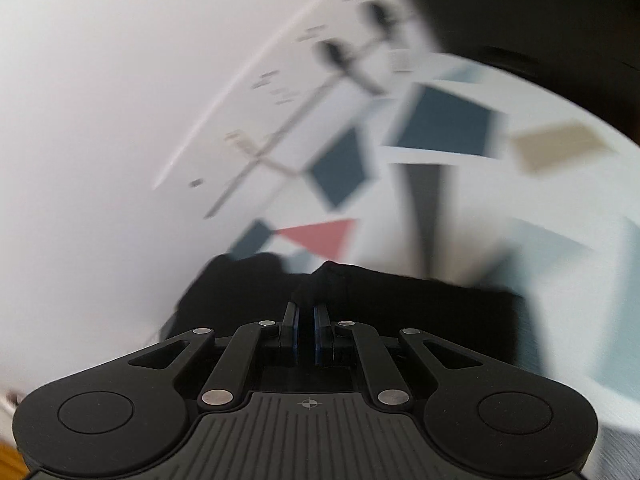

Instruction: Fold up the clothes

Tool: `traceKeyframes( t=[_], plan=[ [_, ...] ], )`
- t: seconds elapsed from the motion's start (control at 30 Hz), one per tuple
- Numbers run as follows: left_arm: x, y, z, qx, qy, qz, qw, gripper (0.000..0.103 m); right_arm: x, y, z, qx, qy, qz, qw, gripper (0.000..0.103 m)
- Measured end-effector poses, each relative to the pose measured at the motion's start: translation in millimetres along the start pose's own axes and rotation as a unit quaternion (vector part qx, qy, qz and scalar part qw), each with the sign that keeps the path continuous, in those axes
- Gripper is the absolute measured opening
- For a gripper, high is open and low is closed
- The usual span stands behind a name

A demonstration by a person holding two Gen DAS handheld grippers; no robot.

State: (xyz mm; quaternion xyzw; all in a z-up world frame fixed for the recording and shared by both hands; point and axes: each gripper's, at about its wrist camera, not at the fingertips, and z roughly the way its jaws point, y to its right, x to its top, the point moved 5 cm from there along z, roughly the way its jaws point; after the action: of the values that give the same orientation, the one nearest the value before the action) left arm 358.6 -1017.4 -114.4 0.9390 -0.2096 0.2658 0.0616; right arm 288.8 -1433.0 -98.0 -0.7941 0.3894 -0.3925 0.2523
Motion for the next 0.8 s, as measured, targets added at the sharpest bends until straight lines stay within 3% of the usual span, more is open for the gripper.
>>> traceKeyframes(
  t=[0.1,0.23,0.3,0.37,0.47,0.57,0.7,0.8],
  plan=[
    [-5.5,-26.8,-16.9,-0.025,0.016,-0.058,0.9979,0.084,-4.2,-62.9,38.6,0.058,-0.045,-0.05,0.996,0.006],
    [-12.0,-46.5,-25.2,-0.008,0.03,-0.062,0.9976,0.084,-33.2,-148.6,88.8,0.135,-0.128,-0.118,0.975,0.006],
    [-10.6,-53.3,-22.6,-0.028,0.027,-0.065,0.9972,0.084,-58.4,-178.1,108.9,0.142,-0.155,-0.152,0.966,0.007],
    [-8.6,-59.6,-19.5,-0.045,0.026,-0.065,0.9965,0.084,-85.3,-205.9,129.5,0.145,-0.181,-0.185,0.955,0.021],
    [0.3,-64.7,-8.6,-0.049,0.032,-0.047,0.9972,0.084,-100.9,-218.5,139.1,0.103,-0.161,-0.23,0.954,0.035],
    [12.1,-66.6,7.8,-0.05,0.039,-0.018,0.9978,0.084,-89.8,-201.0,128.7,0.067,-0.139,-0.227,0.962,0.036],
    [30.1,-62.8,34.8,-0.063,0.034,0.023,0.9972,0.084,-66.2,-148.7,99.9,-0.014,-0.098,-0.204,0.974,0.037],
    [43.2,-51.4,55.5,-0.095,0.019,0.035,0.9947,0.084,-63.5,-110.7,76.3,-0.075,-0.064,-0.21,0.973,0.037]
  ],
)
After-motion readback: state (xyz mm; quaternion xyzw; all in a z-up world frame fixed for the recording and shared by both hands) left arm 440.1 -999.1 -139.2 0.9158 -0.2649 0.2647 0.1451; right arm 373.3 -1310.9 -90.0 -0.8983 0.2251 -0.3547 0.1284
